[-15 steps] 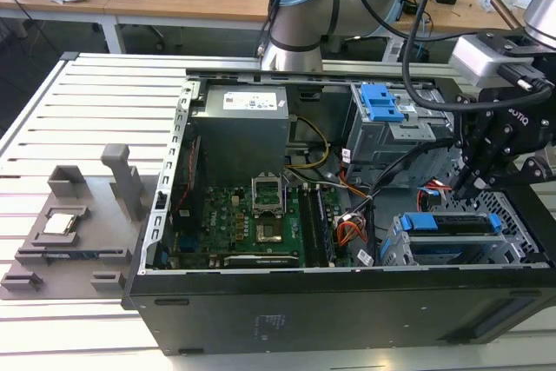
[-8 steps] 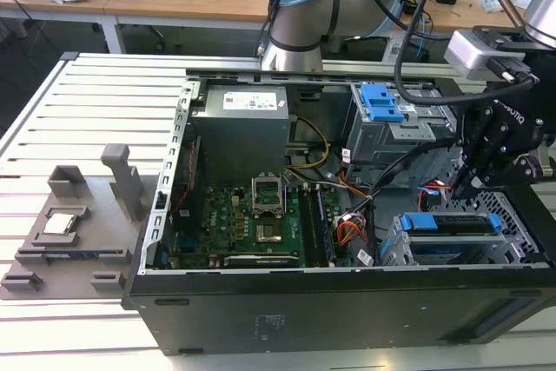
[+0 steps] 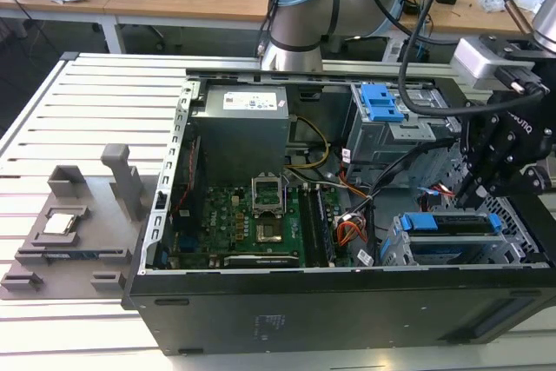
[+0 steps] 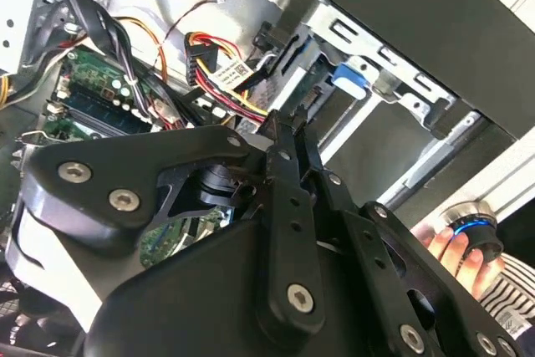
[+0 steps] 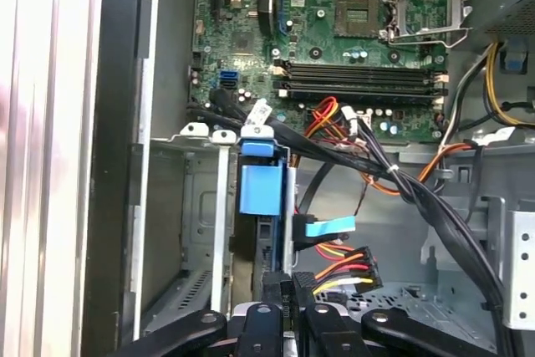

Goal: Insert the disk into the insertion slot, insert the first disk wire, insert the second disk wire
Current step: 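Insert the first disk wire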

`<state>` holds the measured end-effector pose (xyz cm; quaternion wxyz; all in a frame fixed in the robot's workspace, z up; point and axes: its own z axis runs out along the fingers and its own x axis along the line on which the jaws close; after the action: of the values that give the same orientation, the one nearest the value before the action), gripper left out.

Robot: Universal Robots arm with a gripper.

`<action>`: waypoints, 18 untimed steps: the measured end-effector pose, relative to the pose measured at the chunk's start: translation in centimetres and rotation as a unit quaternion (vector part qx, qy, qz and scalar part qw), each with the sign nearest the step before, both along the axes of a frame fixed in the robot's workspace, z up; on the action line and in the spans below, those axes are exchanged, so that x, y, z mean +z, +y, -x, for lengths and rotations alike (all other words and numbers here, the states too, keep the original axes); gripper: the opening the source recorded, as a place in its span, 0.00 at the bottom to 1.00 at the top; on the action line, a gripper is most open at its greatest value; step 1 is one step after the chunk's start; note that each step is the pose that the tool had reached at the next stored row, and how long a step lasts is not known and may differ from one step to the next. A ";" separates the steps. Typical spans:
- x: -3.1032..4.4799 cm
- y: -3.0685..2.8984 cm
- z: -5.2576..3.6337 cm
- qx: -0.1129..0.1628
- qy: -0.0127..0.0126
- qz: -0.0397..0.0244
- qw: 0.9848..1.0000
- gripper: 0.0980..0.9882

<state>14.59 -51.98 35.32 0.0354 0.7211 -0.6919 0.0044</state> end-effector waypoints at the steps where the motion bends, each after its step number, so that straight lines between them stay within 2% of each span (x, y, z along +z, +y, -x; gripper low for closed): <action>1: -0.01 -0.24 0.00 0.000 0.000 0.000 1.000 0.08; 5: -0.03 -1.37 0.00 0.000 0.000 0.000 1.000 0.08; 8: -0.04 -1.71 0.00 0.000 0.000 0.000 1.000 0.08; 13: -0.10 -1.78 0.00 -0.002 0.000 -0.001 1.000 0.08; 18: -0.20 -1.82 0.00 -0.009 0.000 -0.009 1.000 0.08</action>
<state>14.59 -53.80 35.12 0.0289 0.7154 -0.6981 -0.0021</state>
